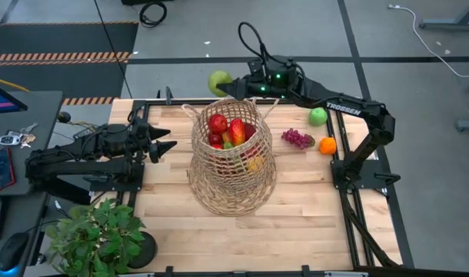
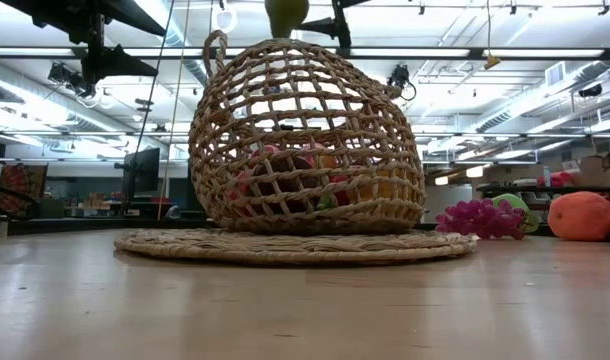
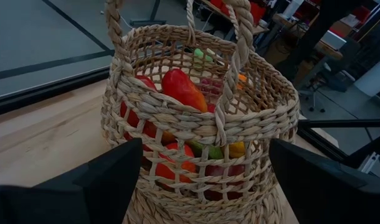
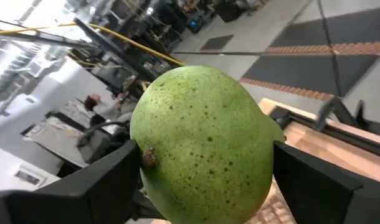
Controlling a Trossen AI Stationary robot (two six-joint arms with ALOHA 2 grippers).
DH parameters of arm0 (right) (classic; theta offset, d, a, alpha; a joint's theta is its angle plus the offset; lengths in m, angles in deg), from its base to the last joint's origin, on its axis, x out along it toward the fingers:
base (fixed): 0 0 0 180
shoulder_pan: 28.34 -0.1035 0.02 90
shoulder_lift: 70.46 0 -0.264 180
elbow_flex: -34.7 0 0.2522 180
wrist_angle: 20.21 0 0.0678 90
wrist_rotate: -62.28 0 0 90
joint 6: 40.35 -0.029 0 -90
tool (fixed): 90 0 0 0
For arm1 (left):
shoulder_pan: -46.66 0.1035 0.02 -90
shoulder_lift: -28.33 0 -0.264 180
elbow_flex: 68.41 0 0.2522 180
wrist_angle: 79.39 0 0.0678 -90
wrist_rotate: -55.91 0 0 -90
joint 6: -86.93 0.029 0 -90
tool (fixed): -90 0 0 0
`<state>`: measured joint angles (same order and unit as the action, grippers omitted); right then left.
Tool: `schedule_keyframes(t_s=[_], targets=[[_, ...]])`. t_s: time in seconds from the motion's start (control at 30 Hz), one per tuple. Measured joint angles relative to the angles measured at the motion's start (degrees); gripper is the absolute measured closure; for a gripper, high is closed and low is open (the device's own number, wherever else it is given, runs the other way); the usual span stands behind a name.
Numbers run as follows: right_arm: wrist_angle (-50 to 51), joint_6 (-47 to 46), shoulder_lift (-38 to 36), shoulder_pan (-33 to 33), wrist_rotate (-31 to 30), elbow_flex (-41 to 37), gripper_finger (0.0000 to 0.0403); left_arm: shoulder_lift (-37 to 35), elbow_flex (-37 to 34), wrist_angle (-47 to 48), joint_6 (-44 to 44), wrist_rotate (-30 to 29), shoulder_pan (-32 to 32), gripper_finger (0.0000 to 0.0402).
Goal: Build produce basket
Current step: Put the pear into the brown basket
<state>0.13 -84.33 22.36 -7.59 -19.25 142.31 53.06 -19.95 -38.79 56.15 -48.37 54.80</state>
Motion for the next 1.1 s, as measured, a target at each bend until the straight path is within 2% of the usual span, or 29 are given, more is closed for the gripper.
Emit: schedule_keyframes(t_s=[1.1], targets=[[-0.2, 0.7, 0.0, -0.8, 0.2, 0.0, 0.0055, 0.0, 0.0, 0.0, 0.0, 0.0, 0.0, 0.0044]])
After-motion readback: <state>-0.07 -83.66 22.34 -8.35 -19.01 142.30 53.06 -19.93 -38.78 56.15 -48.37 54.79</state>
